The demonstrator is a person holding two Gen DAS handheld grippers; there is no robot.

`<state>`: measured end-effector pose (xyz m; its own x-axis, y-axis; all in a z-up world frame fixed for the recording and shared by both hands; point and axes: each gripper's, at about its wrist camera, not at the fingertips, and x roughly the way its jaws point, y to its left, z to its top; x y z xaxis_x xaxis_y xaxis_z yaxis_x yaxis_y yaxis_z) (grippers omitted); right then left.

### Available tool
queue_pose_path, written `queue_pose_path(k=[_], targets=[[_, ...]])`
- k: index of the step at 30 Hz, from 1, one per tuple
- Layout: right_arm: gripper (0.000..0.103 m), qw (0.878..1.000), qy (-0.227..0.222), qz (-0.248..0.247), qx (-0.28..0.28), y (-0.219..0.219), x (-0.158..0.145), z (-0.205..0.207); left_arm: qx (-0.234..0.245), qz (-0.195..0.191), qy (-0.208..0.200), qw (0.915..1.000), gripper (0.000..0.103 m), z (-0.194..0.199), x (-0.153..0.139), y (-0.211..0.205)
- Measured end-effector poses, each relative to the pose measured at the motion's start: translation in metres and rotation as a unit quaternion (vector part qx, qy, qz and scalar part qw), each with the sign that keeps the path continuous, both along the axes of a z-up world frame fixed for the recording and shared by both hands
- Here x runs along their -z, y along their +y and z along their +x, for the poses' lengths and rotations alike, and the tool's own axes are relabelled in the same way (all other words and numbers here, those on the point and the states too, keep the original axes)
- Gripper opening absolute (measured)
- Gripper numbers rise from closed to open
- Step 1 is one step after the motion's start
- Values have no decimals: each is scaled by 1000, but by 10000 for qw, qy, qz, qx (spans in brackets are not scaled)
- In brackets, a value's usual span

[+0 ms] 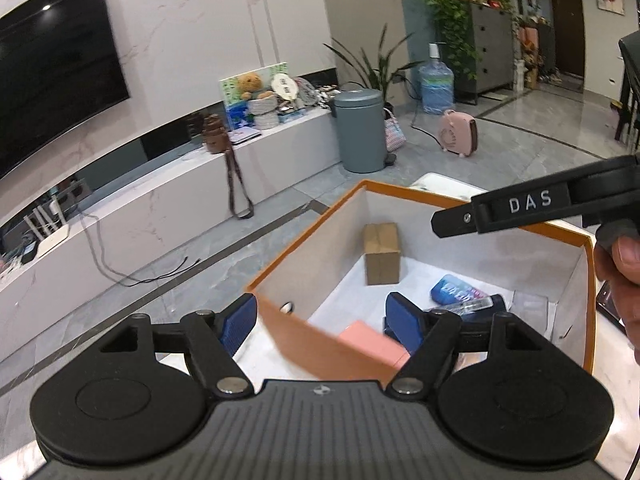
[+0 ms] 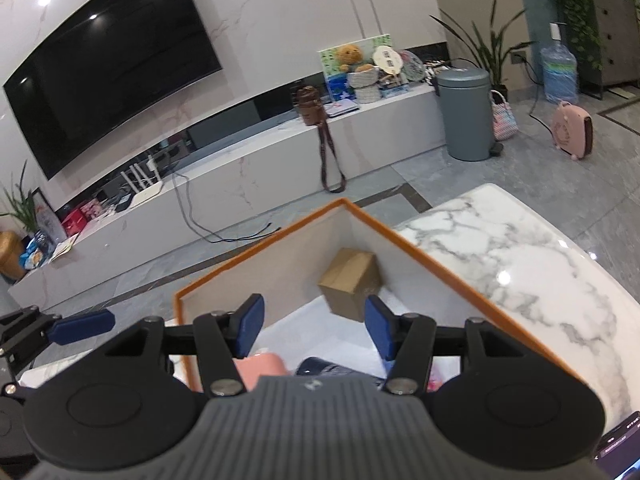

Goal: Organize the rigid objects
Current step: 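Withdraw both open tools from the orange box back toward the table items, then grasp the pink lotion bottle with the left tool while the right tool grasps the white Vaseline tube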

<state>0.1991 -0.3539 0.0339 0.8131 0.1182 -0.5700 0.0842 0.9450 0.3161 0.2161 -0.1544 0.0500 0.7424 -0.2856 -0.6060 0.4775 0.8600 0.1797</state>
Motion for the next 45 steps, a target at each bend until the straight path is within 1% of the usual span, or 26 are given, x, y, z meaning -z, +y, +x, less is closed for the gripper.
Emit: queue_pose_path(k=[6, 8, 10, 15, 19, 23, 25, 29, 31, 35, 40, 45], targets=[[59, 9997, -115, -45, -212, 26, -14, -9, -323, -259, 1, 9991, 88, -18, -12, 37], [61, 9993, -158, -135, -325, 37, -18, -14, -426, -321, -32, 9986, 91, -27, -13, 48], [61, 9986, -199, -247, -427, 47, -20, -20, -508, -379, -22, 9980, 92, -38, -12, 60], [61, 9966, -229, -410, -674, 69, -24, -37, -679, -551, 135, 9961, 92, -68, -2, 86], [61, 9950, -260, -410, -869, 82, -24, -50, -770, -731, 260, 9940, 93, -92, 7, 105], [61, 9922, -231, -503, -1114, 96, -19, -67, -851, -977, 360, 9909, 94, -113, 25, 122], [61, 9898, -174, -602, -1279, 106, -14, -75, -865, -888, 472, 9912, 94, -113, 33, 125], [61, 9833, -61, -749, -1656, 131, -2, -87, -707, -508, 408, 9954, 94, -122, 44, 127], [62, 9796, 18, -842, -1826, 144, 8, -90, -680, -410, 464, 9958, 94, -127, 53, 130], [62, 9740, 238, -988, -2023, 164, 25, -86, -668, -462, 629, 9947, 94, -131, 67, 135], [62, 9740, 372, -912, -2042, 171, 37, -81, -698, -531, 641, 9941, 94, -127, 75, 138], [62, 9734, 524, -967, -2009, 172, 51, -73, -654, -546, 743, 9936, 94, -119, 86, 134]])
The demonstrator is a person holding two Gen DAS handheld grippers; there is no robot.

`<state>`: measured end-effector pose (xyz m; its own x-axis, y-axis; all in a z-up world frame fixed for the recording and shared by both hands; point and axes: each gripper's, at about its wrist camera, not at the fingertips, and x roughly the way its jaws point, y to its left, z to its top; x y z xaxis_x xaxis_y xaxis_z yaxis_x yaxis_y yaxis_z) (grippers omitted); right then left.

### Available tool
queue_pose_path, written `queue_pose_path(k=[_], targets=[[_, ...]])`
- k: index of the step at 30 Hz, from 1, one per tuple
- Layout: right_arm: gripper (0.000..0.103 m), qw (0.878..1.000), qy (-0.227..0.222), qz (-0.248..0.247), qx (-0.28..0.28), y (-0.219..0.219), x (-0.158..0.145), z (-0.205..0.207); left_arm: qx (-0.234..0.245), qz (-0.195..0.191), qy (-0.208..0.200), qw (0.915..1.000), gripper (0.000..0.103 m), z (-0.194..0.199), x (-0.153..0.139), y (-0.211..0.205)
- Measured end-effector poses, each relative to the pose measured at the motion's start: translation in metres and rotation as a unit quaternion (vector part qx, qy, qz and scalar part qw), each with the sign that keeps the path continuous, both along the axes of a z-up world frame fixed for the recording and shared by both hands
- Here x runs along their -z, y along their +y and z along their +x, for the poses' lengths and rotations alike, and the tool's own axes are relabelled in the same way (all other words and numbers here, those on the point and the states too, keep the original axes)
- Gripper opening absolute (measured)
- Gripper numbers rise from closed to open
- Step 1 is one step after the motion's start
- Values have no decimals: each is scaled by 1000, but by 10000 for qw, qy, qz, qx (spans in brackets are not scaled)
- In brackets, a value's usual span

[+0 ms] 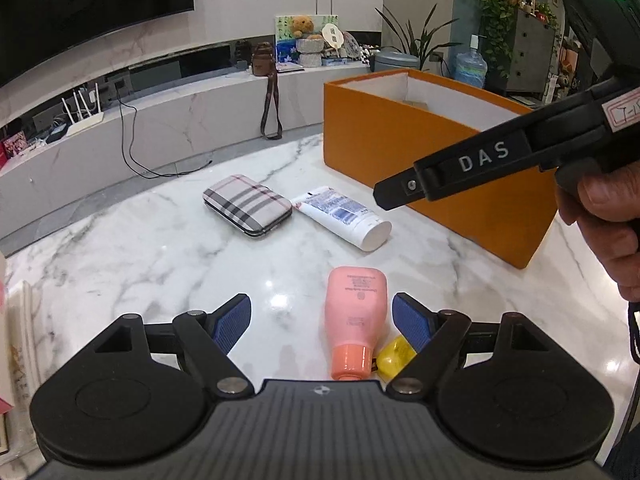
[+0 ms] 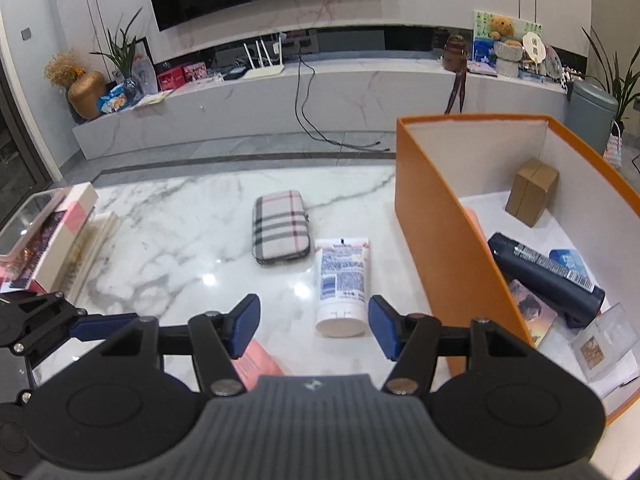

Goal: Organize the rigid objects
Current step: 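Grasp the pink lotion bottle with the left tool while the right tool grasps the white Vaseline tube, then carry the pink bottle in the left tool while the right tool carries the Vaseline tube into the orange box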

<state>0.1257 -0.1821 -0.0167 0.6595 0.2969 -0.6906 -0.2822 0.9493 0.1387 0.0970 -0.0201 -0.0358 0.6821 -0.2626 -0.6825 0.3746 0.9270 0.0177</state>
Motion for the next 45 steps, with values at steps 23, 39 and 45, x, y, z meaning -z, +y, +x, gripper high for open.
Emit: queue_pose_path(k=[23, 39, 45], targets=[[63, 9980, 573, -214, 128, 13, 59, 54, 120, -316, 618, 9975, 82, 37, 45, -18], [65, 9977, 613, -229, 189, 15, 74, 70, 126, -610, 742, 9953, 56, 42, 46, -12], [49, 9973, 491, -543, 72, 22, 75, 68, 193, -545, 708, 9958, 50, 39, 44, -12]])
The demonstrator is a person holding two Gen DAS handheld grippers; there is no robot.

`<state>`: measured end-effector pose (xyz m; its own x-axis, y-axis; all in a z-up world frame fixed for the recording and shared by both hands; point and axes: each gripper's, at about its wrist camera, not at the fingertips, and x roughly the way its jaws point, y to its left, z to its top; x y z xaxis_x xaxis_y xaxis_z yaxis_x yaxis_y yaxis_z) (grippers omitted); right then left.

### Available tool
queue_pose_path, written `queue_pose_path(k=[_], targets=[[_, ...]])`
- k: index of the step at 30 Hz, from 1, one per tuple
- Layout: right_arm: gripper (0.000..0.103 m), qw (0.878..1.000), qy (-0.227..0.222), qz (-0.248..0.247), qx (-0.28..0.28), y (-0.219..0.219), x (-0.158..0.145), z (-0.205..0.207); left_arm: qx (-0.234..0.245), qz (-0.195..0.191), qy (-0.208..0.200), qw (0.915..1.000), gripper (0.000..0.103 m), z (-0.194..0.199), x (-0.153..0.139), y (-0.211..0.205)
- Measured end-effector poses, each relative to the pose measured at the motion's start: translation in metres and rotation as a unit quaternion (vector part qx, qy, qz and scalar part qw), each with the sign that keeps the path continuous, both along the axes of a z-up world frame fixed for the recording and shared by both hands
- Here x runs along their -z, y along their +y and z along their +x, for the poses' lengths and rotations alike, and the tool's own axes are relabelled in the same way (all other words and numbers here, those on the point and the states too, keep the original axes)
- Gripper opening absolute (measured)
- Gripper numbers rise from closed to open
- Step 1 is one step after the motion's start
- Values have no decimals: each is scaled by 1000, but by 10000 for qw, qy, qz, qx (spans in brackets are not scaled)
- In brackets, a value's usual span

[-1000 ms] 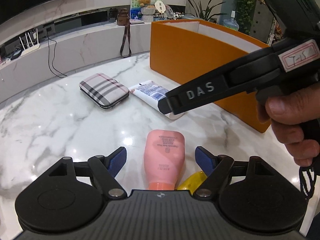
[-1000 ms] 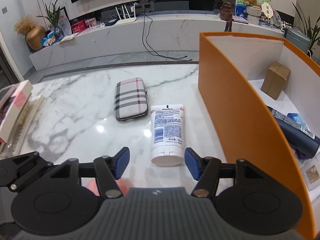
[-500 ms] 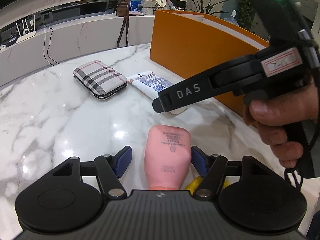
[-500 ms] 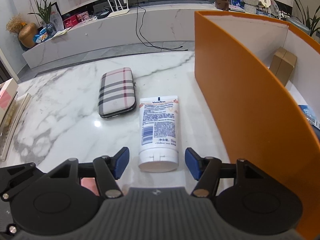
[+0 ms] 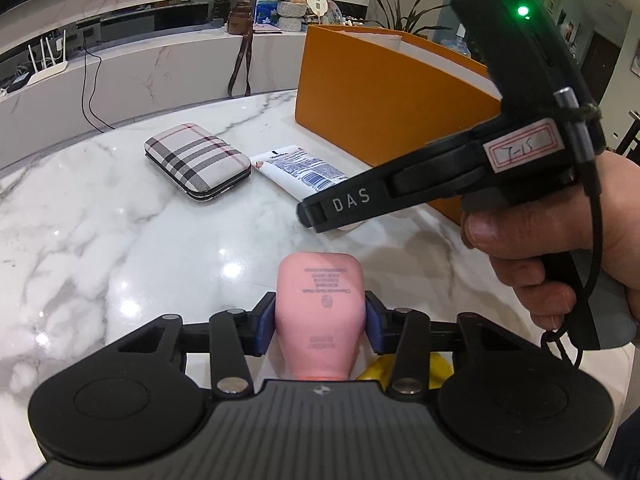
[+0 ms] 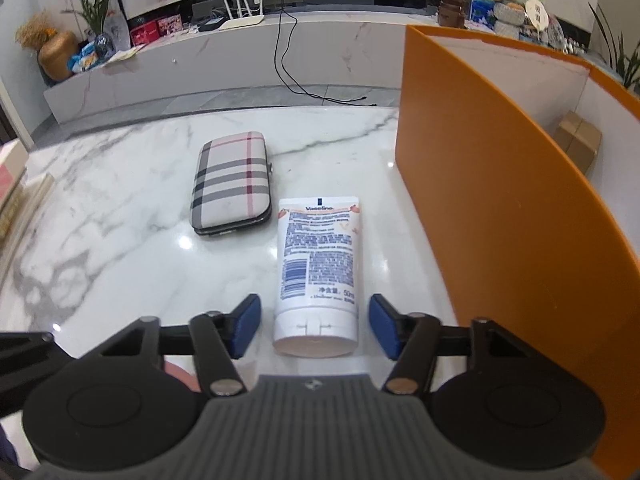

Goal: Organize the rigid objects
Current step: 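Carry the pink bottle in the left tool while the right tool carries the Vaseline tube into the orange box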

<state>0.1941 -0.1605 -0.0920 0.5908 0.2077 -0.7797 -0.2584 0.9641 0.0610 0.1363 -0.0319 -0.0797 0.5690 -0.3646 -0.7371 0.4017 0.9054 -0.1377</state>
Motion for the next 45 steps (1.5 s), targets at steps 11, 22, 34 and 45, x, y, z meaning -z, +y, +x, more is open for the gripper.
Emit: queue_pose_path(k=[11, 22, 34, 45], targets=[[46, 9995, 148, -116, -258, -3, -2, -12, -420, 253, -14, 9988, 50, 6, -3, 28], [47, 9968, 281, -214, -717, 10, -4, -33, -580, 532, -120, 9968, 60, 5, -3, 31], [61, 9964, 113, -391, -747, 12, 0, -32, -575, 494, -89, 9971, 60, 0, -4, 32], [46, 9973, 141, -339, -629, 9, -2, -30, -585, 468, 6, 9972, 49, 0, -3, 35]])
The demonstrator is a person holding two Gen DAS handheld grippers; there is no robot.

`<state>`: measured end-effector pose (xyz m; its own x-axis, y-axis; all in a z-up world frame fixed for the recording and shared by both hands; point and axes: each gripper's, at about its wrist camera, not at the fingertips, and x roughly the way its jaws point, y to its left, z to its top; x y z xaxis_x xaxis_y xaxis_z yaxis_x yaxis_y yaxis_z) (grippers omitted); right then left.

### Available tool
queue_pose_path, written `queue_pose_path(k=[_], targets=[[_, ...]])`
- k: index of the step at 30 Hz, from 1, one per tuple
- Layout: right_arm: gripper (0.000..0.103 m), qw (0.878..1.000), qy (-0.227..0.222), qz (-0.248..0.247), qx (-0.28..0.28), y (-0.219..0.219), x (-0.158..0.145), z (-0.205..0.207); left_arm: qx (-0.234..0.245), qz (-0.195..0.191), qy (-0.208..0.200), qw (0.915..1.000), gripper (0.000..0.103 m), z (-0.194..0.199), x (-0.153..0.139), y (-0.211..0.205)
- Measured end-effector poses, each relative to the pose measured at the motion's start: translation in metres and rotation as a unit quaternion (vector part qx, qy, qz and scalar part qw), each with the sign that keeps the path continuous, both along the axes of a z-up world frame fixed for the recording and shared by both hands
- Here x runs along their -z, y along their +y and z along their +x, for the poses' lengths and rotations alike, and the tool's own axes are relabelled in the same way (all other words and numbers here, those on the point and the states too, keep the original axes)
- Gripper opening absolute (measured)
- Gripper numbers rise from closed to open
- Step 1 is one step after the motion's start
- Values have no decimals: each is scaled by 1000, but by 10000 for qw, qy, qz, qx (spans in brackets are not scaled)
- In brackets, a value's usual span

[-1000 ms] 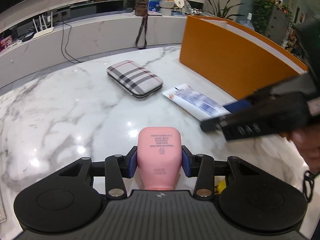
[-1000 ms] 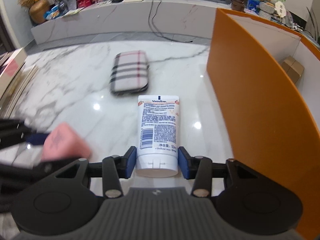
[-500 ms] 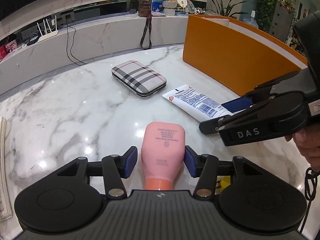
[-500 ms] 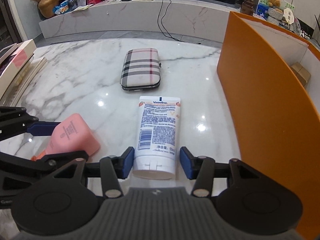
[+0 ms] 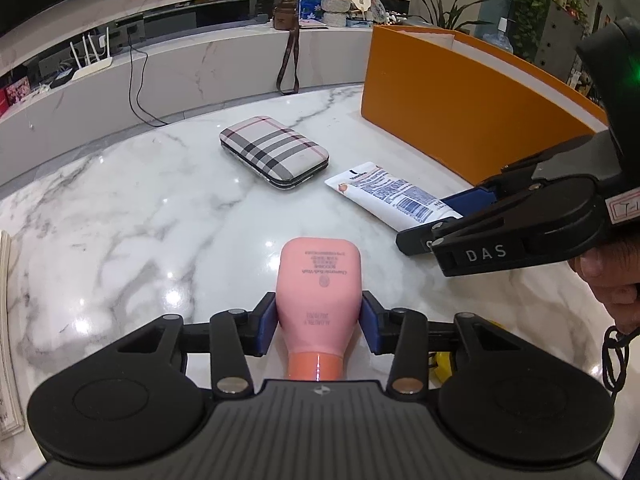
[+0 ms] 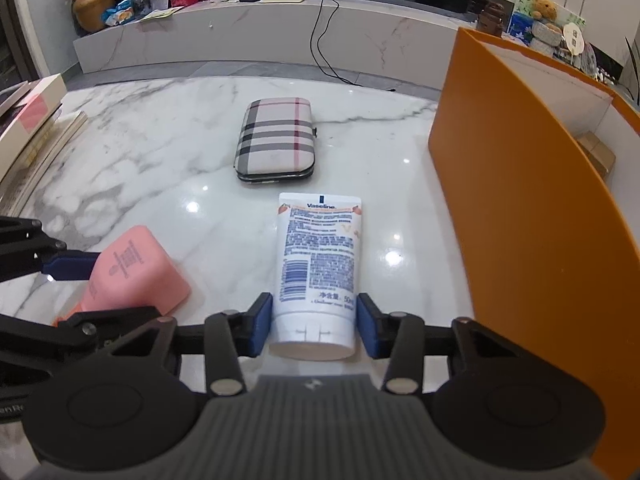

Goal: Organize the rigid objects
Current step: 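Carry the pink bottle in the left tool while the right tool carries the Vaseline tube into the orange box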

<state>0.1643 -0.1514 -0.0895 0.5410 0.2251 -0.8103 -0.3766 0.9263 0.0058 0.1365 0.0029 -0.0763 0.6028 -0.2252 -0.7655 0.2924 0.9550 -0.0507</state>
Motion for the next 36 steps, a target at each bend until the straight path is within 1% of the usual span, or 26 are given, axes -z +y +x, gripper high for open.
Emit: queue_pose_path(k=[3, 11, 17, 22, 27, 31, 36], targets=[[46, 9999, 42, 110, 41, -2, -3, -1, -53, -13, -29, 10000, 49, -2, -4, 2], [46, 9989, -215, 397, 111, -7, -34, -13, -200, -93, -250, 9994, 49, -7, -25, 6], [46, 9958, -521, 724, 192, -15, -66, -21, -254, -159, -489, 9984, 49, -12, -50, 3], [46, 9903, -823, 1055, 384, -27, -99, -27, -325, -372, -659, 9966, 49, -15, -72, 0], [46, 9835, -1175, 1227, 626, -46, -126, -34, -318, -338, -756, 9961, 49, -15, -86, -11], [46, 9792, -1272, 1307, 888, -66, -133, -34, -215, -285, -782, 9963, 49, -12, -95, -28], [46, 9761, -1294, 1328, 1130, -94, -133, -32, -12, -279, -857, 9959, 49, -2, -110, -56]])
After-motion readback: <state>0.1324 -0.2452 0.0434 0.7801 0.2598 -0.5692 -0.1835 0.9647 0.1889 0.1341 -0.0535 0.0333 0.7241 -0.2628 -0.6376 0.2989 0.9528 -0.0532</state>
